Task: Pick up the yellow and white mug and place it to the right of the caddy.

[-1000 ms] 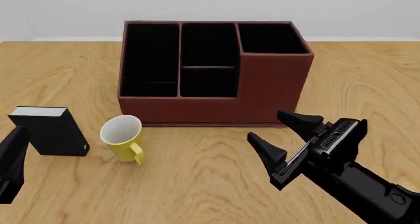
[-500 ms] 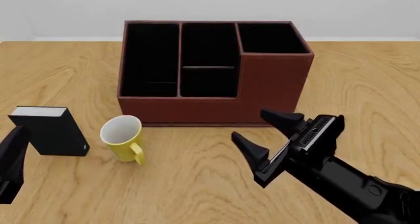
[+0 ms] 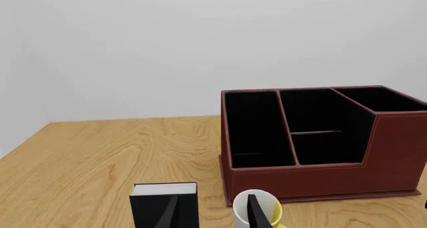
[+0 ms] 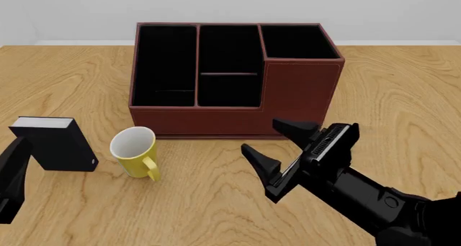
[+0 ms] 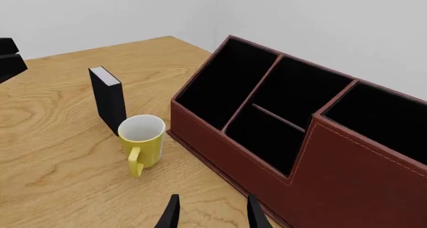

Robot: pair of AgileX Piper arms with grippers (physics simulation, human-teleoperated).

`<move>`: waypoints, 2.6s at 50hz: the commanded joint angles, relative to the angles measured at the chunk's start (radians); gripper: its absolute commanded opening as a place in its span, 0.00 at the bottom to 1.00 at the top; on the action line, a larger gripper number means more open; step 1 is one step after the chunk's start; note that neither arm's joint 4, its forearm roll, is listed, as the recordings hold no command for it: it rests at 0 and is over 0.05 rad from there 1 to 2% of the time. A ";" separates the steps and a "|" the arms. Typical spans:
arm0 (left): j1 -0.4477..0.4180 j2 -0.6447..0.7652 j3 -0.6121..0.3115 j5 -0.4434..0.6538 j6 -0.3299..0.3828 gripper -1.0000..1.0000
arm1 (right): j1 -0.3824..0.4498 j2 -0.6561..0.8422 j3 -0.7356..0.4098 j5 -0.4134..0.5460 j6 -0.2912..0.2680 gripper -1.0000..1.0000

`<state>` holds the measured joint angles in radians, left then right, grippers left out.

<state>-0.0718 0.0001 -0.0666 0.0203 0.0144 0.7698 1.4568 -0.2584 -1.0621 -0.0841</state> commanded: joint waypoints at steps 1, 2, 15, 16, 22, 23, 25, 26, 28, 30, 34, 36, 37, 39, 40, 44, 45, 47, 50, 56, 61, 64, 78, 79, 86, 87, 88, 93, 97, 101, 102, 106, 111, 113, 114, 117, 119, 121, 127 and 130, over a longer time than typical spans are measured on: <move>0.000 0.000 -0.002 -0.001 0.000 1.00 | 0.015 0.051 -0.023 -0.020 0.001 1.00; 0.000 0.000 -0.003 -0.001 0.000 1.00 | 0.019 0.054 -0.026 -0.019 0.002 1.00; 0.003 0.000 -0.002 -0.002 -0.003 1.00 | 0.051 0.086 -0.068 -0.006 0.001 1.00; 0.004 0.000 -0.003 -0.001 -0.004 1.00 | 0.053 0.089 -0.071 -0.005 0.000 1.00; 0.007 0.000 -0.002 -0.001 -0.004 1.00 | 0.066 0.101 -0.091 0.000 0.007 1.00; 0.007 0.000 -0.002 -0.002 -0.003 1.00 | 0.068 0.105 -0.093 -0.002 0.008 1.00; 0.008 0.000 0.001 -0.004 -0.003 1.00 | 0.072 0.114 -0.099 -0.001 0.008 1.00; 0.008 0.000 0.002 -0.006 -0.003 1.00 | 0.074 0.118 -0.102 -0.002 0.008 1.00; 0.009 0.000 0.005 -0.008 -0.004 1.00 | 0.079 0.127 -0.109 -0.003 0.010 1.00; 0.009 0.000 0.005 -0.008 -0.004 1.00 | 0.083 0.136 -0.115 -0.005 0.010 1.00; 0.011 0.000 0.005 -0.008 -0.002 1.00 | 0.092 0.150 -0.126 -0.006 0.013 1.00; 0.012 0.000 0.002 -0.006 -0.004 1.00 | 0.097 0.158 -0.133 -0.005 0.013 1.00; 0.012 0.000 0.002 -0.006 -0.004 1.00 | 0.097 0.160 -0.135 -0.005 0.012 1.00; 0.011 0.000 0.004 -0.009 -0.003 1.00 | 0.099 0.162 -0.140 -0.003 0.013 1.00; 0.011 0.000 0.003 -0.008 -0.004 1.00 | 0.100 0.161 -0.141 0.000 0.013 1.00; 0.012 0.000 0.000 -0.006 -0.006 1.00 | 0.104 0.178 -0.150 -0.004 0.011 1.00; 0.012 0.000 0.000 -0.005 -0.006 1.00 | 0.104 0.181 -0.152 -0.005 0.013 1.00; 0.013 0.000 -0.001 -0.005 -0.005 1.00 | 0.106 0.184 -0.156 -0.003 0.013 1.00; 0.014 0.000 0.001 -0.006 -0.005 1.00 | 0.110 0.190 -0.163 -0.001 0.013 1.00; 0.014 0.000 -0.005 0.000 -0.003 1.00 | 0.120 0.209 -0.181 0.002 0.012 1.00; 0.015 0.000 -0.008 0.001 0.000 1.00 | 0.127 0.221 -0.192 0.001 0.014 1.00; 0.017 0.000 -0.010 0.003 0.001 1.00 | 0.131 0.231 -0.200 0.002 0.018 1.00; 0.015 0.000 -0.015 0.008 0.005 1.00 | 0.153 0.265 -0.238 0.012 0.016 1.00; 0.015 0.000 -0.014 0.007 0.005 1.00 | 0.154 0.267 -0.241 0.013 0.013 1.00; 0.016 0.000 -0.015 0.007 0.005 1.00 | 0.166 0.282 -0.263 0.022 0.015 1.00; 0.016 0.000 -0.014 0.007 0.004 1.00 | 0.167 0.287 -0.267 0.022 0.015 1.00; 0.017 0.000 -0.014 0.007 0.005 1.00 | 0.168 0.287 -0.270 0.025 0.017 1.00; 0.017 0.000 -0.018 0.010 0.003 1.00 | 0.172 0.308 -0.283 0.021 0.017 1.00; 0.020 0.000 -0.015 0.006 0.001 1.00 | 0.175 0.315 -0.290 0.023 0.017 1.00; 0.019 0.000 -0.018 0.007 0.000 1.00 | 0.178 0.325 -0.302 0.025 0.017 1.00; 0.020 0.000 -0.018 0.007 0.000 1.00 | 0.179 0.325 -0.304 0.028 0.019 1.00; 0.022 0.000 -0.020 0.008 0.000 1.00 | 0.185 0.333 -0.318 0.034 0.021 1.00; 0.023 0.000 -0.020 0.007 -0.003 1.00 | 0.191 0.345 -0.335 0.039 0.025 1.00; 0.024 0.000 -0.021 0.007 -0.002 1.00 | 0.193 0.347 -0.340 0.042 0.028 1.00; 0.025 0.000 -0.021 0.007 -0.003 1.00 | 0.194 0.350 -0.342 0.041 0.028 1.00; 0.027 0.000 -0.019 0.004 -0.004 1.00 | 0.198 0.361 -0.351 0.043 0.027 1.00; 0.030 0.000 -0.016 0.003 -0.003 1.00 | 0.203 0.368 -0.360 0.045 0.029 1.00; 0.030 0.000 -0.016 0.003 -0.004 1.00 | 0.205 0.373 -0.363 0.045 0.031 1.00; 0.033 0.000 -0.020 0.006 -0.006 1.00 | 0.212 0.392 -0.382 0.050 0.035 1.00; 0.034 0.000 -0.019 0.005 -0.007 1.00 | 0.215 0.400 -0.388 0.049 0.037 1.00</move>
<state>-0.0425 0.0001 -0.0847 0.0250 0.0098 0.9730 1.8286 -0.6194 -1.0177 -0.0531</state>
